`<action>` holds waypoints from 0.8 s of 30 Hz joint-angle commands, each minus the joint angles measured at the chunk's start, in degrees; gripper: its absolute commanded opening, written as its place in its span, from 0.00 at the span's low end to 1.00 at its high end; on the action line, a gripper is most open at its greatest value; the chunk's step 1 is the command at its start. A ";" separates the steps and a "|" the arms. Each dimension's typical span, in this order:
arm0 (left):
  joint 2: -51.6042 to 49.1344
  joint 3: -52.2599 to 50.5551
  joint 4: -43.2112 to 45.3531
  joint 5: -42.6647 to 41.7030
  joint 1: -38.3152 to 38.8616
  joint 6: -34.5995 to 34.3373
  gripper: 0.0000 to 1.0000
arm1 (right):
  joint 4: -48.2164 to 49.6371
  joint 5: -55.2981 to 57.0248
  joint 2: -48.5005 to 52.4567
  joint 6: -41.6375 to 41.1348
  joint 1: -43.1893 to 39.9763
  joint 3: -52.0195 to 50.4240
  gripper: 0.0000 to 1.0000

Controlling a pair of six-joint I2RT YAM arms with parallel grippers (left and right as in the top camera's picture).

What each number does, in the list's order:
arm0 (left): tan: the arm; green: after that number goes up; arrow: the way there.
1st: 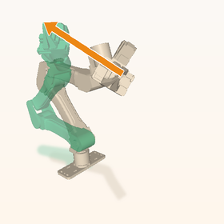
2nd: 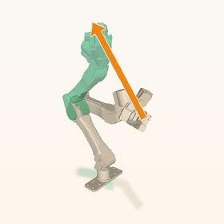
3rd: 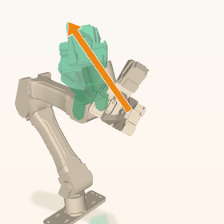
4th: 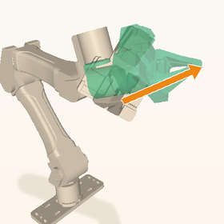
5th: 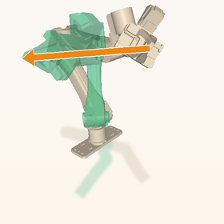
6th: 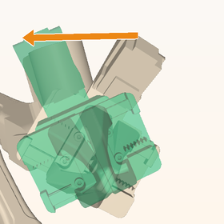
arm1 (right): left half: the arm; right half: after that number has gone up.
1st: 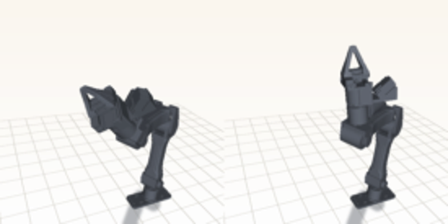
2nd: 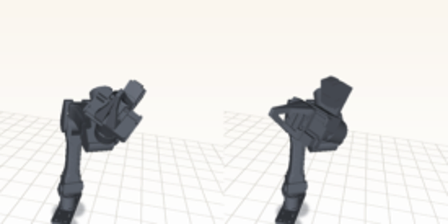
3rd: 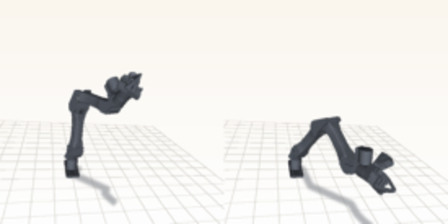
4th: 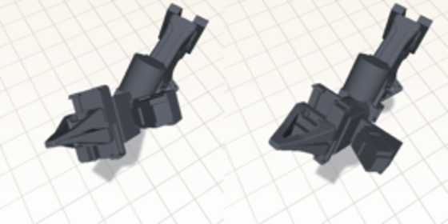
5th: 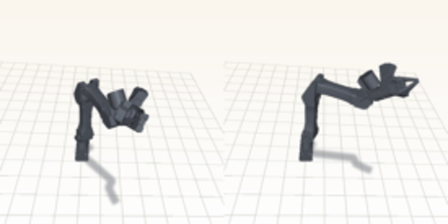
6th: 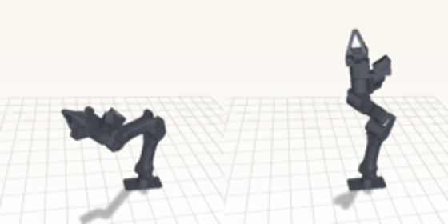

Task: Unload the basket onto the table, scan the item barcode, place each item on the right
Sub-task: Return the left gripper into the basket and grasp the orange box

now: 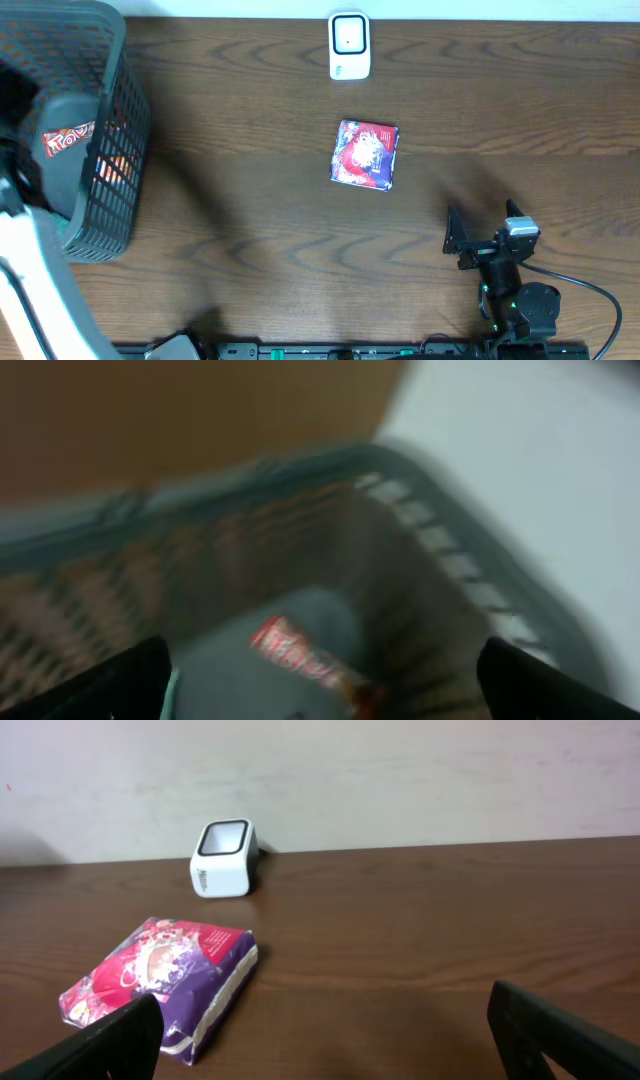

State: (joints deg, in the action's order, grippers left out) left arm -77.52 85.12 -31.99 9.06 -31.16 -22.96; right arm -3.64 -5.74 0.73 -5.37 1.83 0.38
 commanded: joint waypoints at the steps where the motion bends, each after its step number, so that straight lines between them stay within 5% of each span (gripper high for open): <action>1: -5.38 -0.57 -2.10 -0.31 -1.95 -11.67 0.99 | -0.24 0.07 -0.09 0.76 0.02 -0.07 0.99; 12: -24.30 -0.57 -3.15 -8.20 0.13 -3.69 0.98 | -0.24 0.04 -0.09 0.76 0.02 -0.07 0.99; 24: -36.79 -0.57 -8.28 -12.09 4.11 -13.11 0.98 | -0.24 0.07 -0.09 0.76 0.02 -0.07 0.99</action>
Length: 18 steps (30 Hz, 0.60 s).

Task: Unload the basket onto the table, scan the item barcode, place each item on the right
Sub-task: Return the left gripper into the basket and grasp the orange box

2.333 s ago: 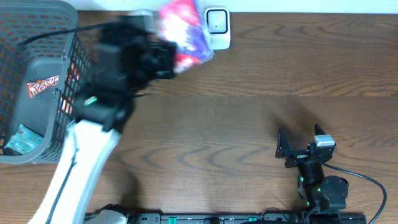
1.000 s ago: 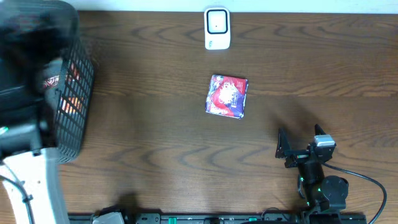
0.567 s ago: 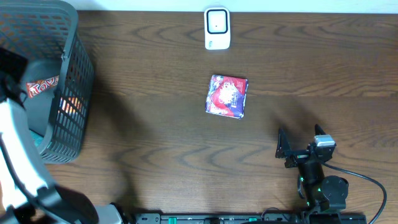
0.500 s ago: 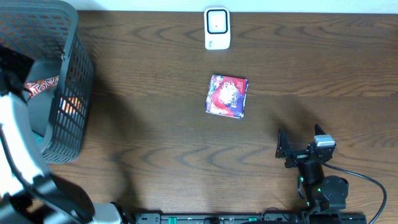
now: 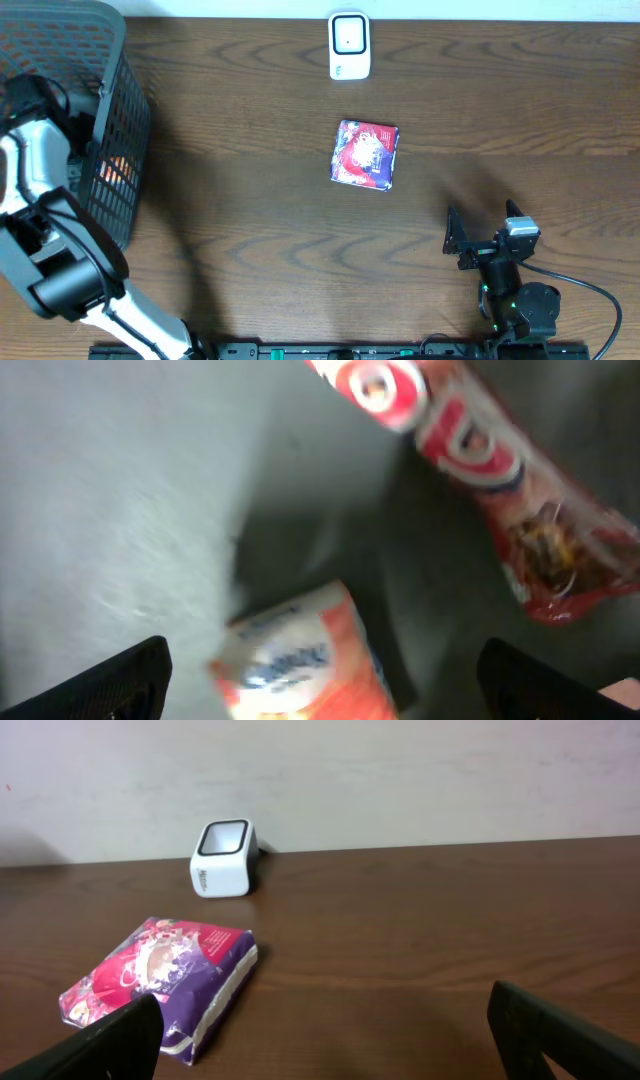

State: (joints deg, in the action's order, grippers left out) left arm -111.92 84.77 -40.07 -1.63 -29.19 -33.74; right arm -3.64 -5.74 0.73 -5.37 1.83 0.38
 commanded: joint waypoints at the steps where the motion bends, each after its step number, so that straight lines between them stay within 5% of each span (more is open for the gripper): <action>1: -3.26 -0.22 -0.20 -1.40 2.71 -2.36 0.98 | -0.24 0.07 -0.09 0.76 0.02 -0.07 0.99; 4: -5.86 -0.22 0.09 -1.38 3.87 -2.36 0.97 | -0.24 0.07 -0.09 0.76 0.02 -0.07 0.99; 7: -7.93 -0.22 0.33 -1.29 4.11 -2.34 0.87 | -0.26 0.07 -0.09 0.76 0.02 -0.07 0.99; 13: -7.39 -0.15 0.37 1.16 2.91 -1.97 0.09 | -0.24 0.07 -0.09 0.76 0.02 -0.07 0.99; 18: -0.22 -0.13 -0.20 0.96 0.04 -1.97 0.07 | -0.24 0.07 -0.09 0.76 0.02 -0.07 0.99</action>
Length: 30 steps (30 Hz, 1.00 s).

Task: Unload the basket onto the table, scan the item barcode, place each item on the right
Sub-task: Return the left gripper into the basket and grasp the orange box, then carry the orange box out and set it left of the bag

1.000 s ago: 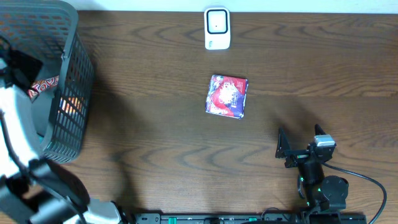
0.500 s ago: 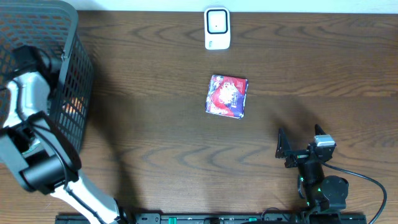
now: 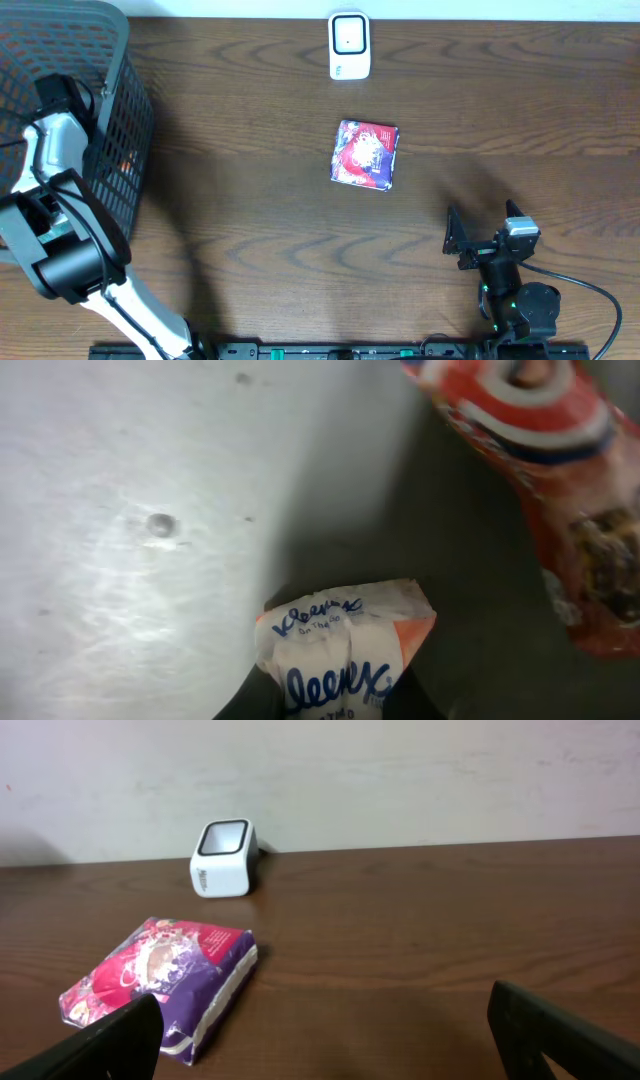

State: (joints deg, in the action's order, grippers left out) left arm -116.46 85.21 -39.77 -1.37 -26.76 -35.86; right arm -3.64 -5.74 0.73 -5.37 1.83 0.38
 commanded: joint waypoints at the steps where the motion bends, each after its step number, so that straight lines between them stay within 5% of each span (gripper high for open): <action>1: 6.88 -0.57 -0.48 0.70 -3.10 0.13 0.08 | -0.24 0.04 -0.09 0.76 0.02 -0.07 0.99; 8: 27.78 -0.57 -0.26 -0.72 -6.84 -0.02 0.07 | -0.26 0.07 -0.09 0.74 0.02 -0.07 0.99; 12: 39.04 -0.59 -0.24 -13.57 -5.86 -0.04 0.08 | -0.24 0.04 -0.09 0.74 0.02 -0.07 0.99; 16: 45.53 -0.59 3.02 -26.93 1.62 2.69 0.07 | -0.24 0.04 -0.09 0.76 0.02 -0.07 0.99; 19: 46.29 -0.59 5.73 -29.27 14.95 12.96 0.07 | -0.24 0.07 -0.09 0.76 0.02 -0.07 0.99; 25: 39.89 -0.70 5.49 -26.05 37.88 29.11 0.08 | -0.24 0.07 -0.09 0.76 0.02 -0.07 0.99; 30: 29.90 -0.70 5.07 -1.03 49.53 29.86 0.08 | -0.24 0.07 -0.09 0.76 0.02 -0.07 0.99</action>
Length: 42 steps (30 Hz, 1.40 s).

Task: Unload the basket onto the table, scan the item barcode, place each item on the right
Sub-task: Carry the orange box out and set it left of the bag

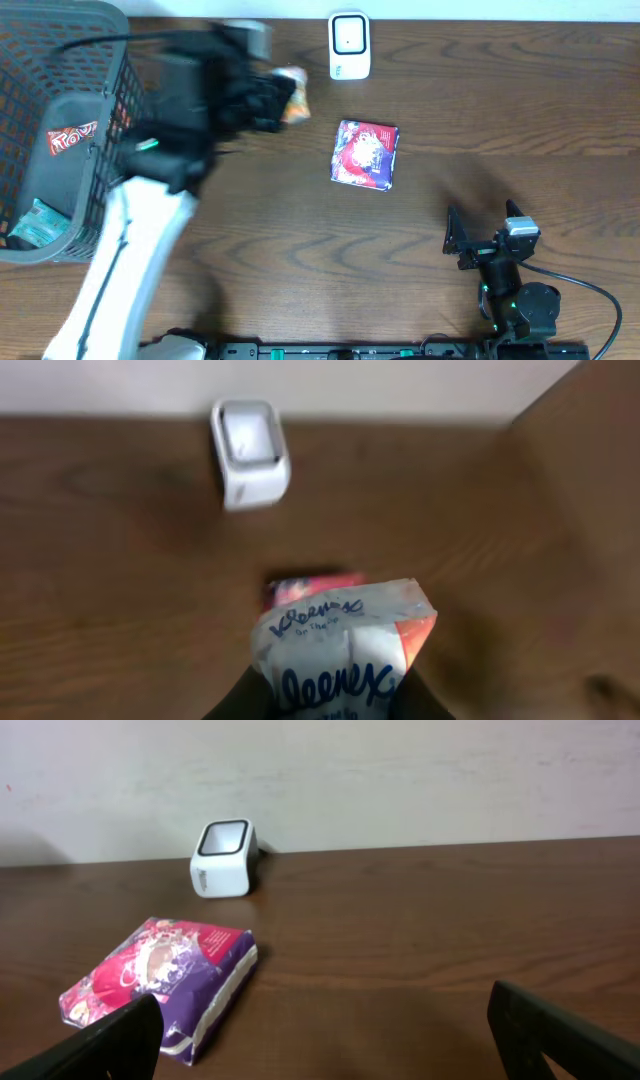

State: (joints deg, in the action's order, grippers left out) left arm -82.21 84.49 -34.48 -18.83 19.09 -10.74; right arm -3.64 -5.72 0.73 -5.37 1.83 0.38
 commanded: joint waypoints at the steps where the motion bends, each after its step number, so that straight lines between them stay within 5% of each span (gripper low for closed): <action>1: -6.80 0.02 -0.20 22.25 5.14 4.74 0.08 | -0.24 0.04 -0.09 0.76 0.02 -0.07 0.99; 5: -16.26 0.02 -0.20 30.99 7.72 4.72 0.08 | -0.24 0.02 -0.09 0.76 0.02 -0.07 0.99; 11: -27.23 0.02 -0.50 17.66 9.07 4.46 0.08 | -0.26 0.04 -0.09 0.76 0.02 -0.07 0.99; 15: -30.99 0.02 1.31 16.02 9.79 3.30 0.08 | -0.24 0.04 -0.09 0.76 0.02 -0.07 0.99; 20: -34.27 0.02 1.88 13.57 10.21 -4.87 0.09 | -0.24 0.02 -0.09 0.76 0.02 -0.07 0.99; 28: -34.82 0.02 4.81 1.53 12.55 -7.32 0.13 | -0.24 0.02 -0.09 0.76 0.02 -0.07 0.99; 36: -34.80 0.02 6.23 9.07 10.97 -7.80 0.17 | -0.24 0.04 -0.09 0.76 0.02 -0.07 0.99; 39: -34.80 0.02 5.66 10.10 9.68 -7.80 0.53 | -0.26 0.02 -0.09 0.76 0.02 -0.07 0.99; 42: -34.42 0.11 5.46 10.12 8.41 -7.76 0.64 | -0.24 0.04 -0.09 0.74 0.02 -0.07 0.99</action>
State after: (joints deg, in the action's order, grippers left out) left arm -116.49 84.47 -28.64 -10.68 28.86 -18.50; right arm -3.66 -5.72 0.73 -5.37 1.83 0.38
